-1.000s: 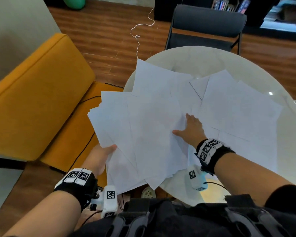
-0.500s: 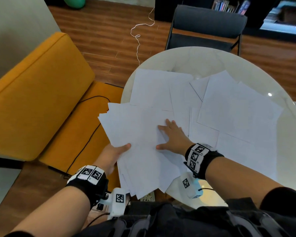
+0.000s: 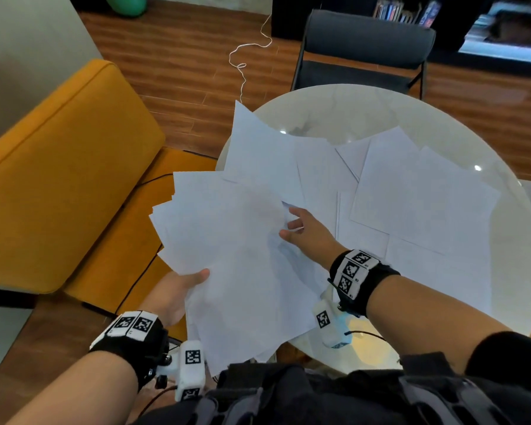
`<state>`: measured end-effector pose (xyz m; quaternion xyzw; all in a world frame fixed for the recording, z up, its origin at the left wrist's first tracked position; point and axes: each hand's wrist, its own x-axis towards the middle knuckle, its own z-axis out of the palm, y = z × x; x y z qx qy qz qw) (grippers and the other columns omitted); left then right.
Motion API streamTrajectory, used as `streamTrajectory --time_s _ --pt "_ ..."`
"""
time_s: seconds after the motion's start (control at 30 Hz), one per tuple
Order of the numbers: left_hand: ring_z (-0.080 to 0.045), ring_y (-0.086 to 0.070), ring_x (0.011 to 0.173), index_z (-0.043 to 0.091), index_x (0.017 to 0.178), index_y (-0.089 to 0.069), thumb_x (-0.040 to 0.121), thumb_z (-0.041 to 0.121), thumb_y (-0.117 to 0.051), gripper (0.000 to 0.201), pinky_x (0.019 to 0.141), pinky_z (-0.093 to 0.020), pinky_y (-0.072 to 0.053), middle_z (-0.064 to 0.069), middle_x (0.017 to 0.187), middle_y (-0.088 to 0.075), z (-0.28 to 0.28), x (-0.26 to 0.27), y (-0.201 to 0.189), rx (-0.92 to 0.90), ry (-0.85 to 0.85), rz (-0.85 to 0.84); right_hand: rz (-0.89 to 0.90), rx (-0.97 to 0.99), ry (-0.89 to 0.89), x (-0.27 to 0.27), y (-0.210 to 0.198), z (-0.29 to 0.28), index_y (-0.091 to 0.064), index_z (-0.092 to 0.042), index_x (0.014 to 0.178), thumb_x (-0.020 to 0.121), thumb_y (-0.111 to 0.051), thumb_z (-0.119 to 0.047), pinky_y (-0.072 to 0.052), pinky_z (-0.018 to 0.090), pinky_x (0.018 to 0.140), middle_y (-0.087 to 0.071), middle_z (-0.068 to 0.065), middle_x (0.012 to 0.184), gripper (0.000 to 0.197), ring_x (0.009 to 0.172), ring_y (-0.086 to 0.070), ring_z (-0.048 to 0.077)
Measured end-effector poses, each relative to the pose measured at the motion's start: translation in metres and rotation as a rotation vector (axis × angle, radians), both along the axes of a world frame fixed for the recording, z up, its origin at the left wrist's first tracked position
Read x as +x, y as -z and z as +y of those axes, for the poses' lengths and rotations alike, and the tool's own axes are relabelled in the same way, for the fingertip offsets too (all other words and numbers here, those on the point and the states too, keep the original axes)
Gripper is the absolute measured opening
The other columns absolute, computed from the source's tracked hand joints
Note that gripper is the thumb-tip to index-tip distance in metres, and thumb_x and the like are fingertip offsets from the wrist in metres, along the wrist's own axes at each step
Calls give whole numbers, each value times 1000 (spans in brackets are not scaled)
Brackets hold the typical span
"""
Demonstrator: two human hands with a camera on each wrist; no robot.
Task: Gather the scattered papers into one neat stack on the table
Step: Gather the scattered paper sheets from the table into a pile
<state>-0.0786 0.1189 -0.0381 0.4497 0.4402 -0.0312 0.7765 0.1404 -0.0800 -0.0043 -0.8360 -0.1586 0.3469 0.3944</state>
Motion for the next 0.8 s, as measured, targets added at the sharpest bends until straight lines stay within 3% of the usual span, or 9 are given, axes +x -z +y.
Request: streamTrajectory --time_s 0.07,0.2,0.33,0.4,0.5,0.6,0.7,0.8 --pt "-40 -66 114 4 126 -64 81 7 -71 46 104 -58 -44 -17 124 -70 -2 0 -1 -24 -24 12 8 -15 -23 -2 -3 7 -33 -25 145 87 -65 -35 -41 31 96 -53 7 130 67 107 -53 17" --pt "-32 -73 96 6 114 -68 89 8 -67 26 85 -46 -55 -15 110 -76 -9 10 -10 -24 -51 48 99 10 -91 -9 -6 13 -27 -24 149 90 -63 -25 -36 32 105 -43 7 145 69 135 -40 22" --pt "-36 -73 94 4 111 -68 89 8 -68 22 81 -46 -56 -19 109 -75 -10 22 -12 -25 -28 102 135 63 -249 -16 -3 16 -16 -28 151 92 -61 -24 -35 34 110 -38 -4 148 75 132 -42 18" --pt "-39 -71 92 1 104 -69 90 5 -67 15 75 -45 -56 -22 108 -74 -10 26 -11 -2 -60 149 49 42 -217 -13 -1 17 -19 -28 150 94 -57 -29 -36 32 107 -42 -4 145 68 128 -45 17" --pt "-39 -70 92 -1 101 -69 91 5 -67 12 73 -45 -56 -23 107 -72 -9 26 -10 21 -89 180 -171 -59 -34 4 5 15 -40 -25 141 94 -55 -31 -41 27 92 -53 4 128 50 116 -55 20" --pt "-39 -70 91 -1 103 -69 90 3 -67 13 72 -43 -55 -23 108 -72 -10 22 -8 36 -128 172 -468 -168 -46 32 14 16 -51 -20 133 89 -61 -28 -43 32 96 -49 6 129 46 118 -51 25" --pt "-31 -75 86 9 106 -69 90 0 -63 19 73 -42 -55 -13 105 -77 -13 18 -12 37 -116 78 -650 -246 -181 53 17 24 -44 -19 140 86 -65 -30 -36 35 102 -45 5 141 59 126 -44 26" --pt "-27 -76 86 10 106 -70 91 1 -63 19 76 -44 -55 -9 100 -79 -14 17 -19 49 -101 54 -669 -302 -320 67 20 36 -29 -19 149 87 -63 -36 -25 37 113 -31 1 155 73 141 -29 23"
